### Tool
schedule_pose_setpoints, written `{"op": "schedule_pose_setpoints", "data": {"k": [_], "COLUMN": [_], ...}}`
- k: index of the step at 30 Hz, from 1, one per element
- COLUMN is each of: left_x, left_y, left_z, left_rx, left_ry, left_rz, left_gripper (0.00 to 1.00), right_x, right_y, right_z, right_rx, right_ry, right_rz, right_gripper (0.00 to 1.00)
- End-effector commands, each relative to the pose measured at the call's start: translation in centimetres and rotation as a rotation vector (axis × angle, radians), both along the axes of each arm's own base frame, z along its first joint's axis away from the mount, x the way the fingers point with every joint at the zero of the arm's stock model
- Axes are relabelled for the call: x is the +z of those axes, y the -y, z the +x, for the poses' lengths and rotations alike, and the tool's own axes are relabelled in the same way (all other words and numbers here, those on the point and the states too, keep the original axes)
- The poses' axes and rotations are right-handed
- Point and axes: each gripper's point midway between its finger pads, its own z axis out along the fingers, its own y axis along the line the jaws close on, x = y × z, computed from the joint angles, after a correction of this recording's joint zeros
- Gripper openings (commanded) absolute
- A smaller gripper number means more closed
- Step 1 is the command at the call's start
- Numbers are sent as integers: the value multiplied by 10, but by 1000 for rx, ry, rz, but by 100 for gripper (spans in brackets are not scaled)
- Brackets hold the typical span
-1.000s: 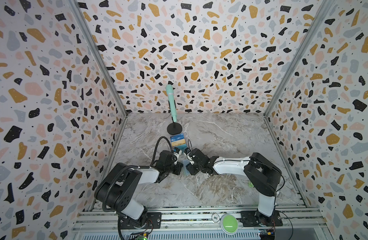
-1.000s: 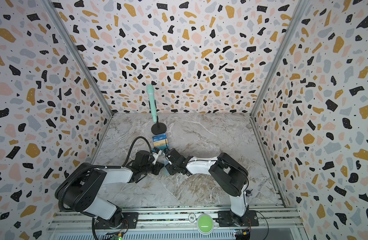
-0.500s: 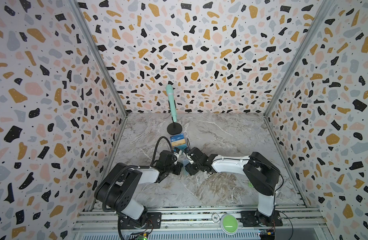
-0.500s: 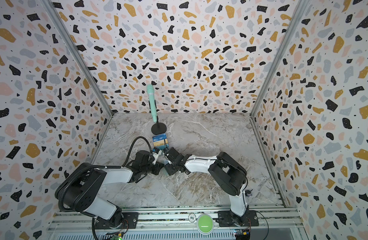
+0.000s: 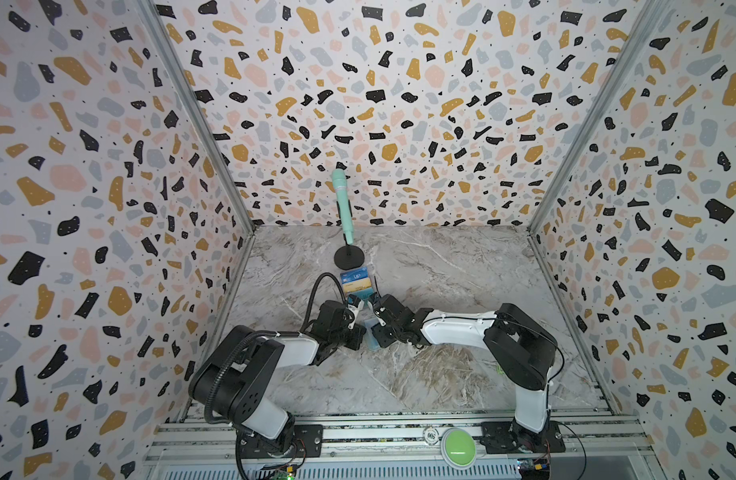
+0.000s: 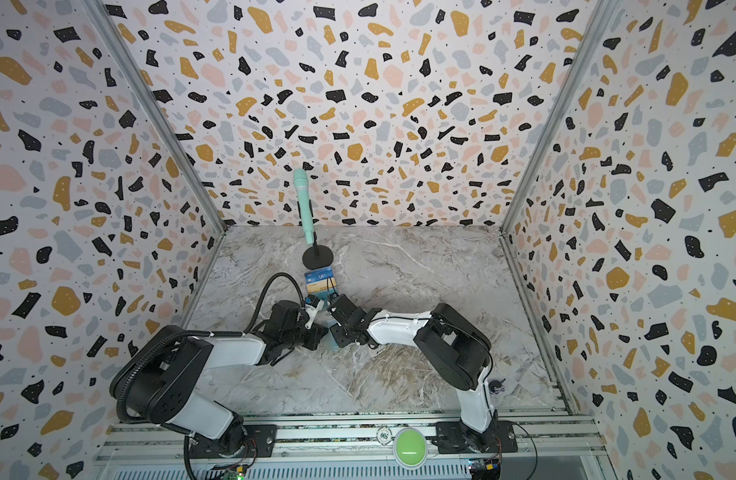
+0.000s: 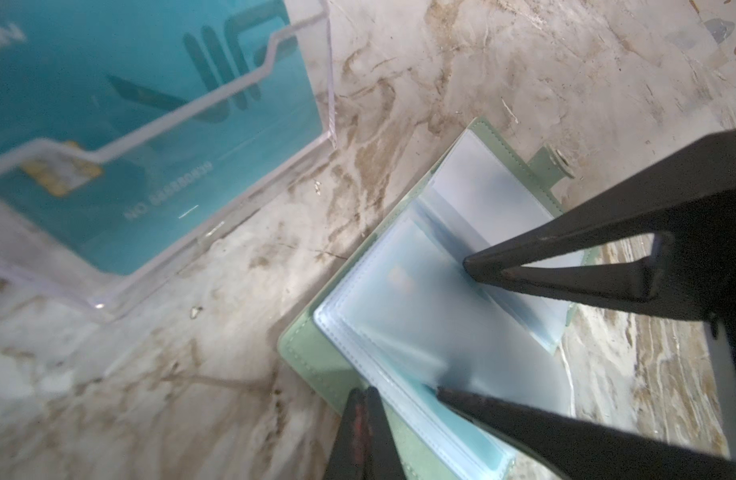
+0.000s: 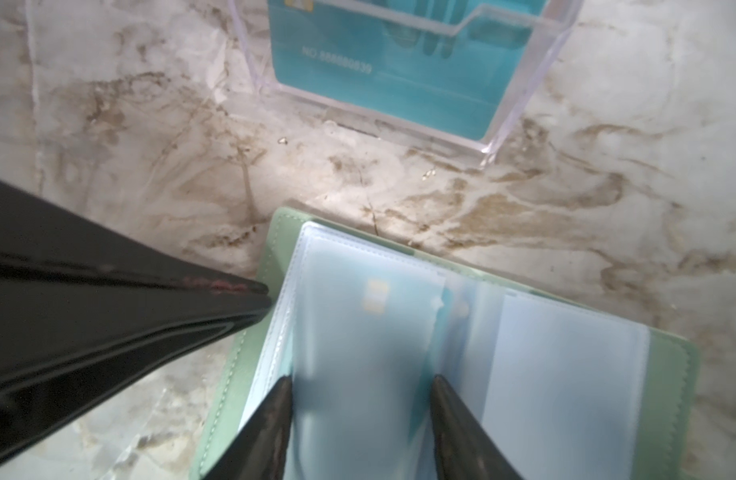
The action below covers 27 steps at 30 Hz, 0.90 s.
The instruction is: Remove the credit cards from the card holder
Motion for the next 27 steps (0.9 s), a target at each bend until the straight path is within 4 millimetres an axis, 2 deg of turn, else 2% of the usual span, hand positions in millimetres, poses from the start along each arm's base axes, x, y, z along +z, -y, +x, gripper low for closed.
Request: {"op": "schedule_pose_setpoints", "data": {"k": [1, 12, 27], "left_x": [-13, -14, -15], "left_y": [-7, -7, -6], "left_z": [-10, -10, -10], "left_rx": [-1, 0, -6], "left_ry": [-54, -54, -64], "left_rz": [52, 53, 52], "left_gripper": [0, 0, 0], "right_x": [-25, -1, 13], "right_y": [24, 35, 55], "right_z": [-8, 13, 28], "right_rx": [-24, -75, -124], "right_ry": [-43, -6, 32], "right_rz": [-107, -67, -100], "right_gripper": [49, 43, 42]}}
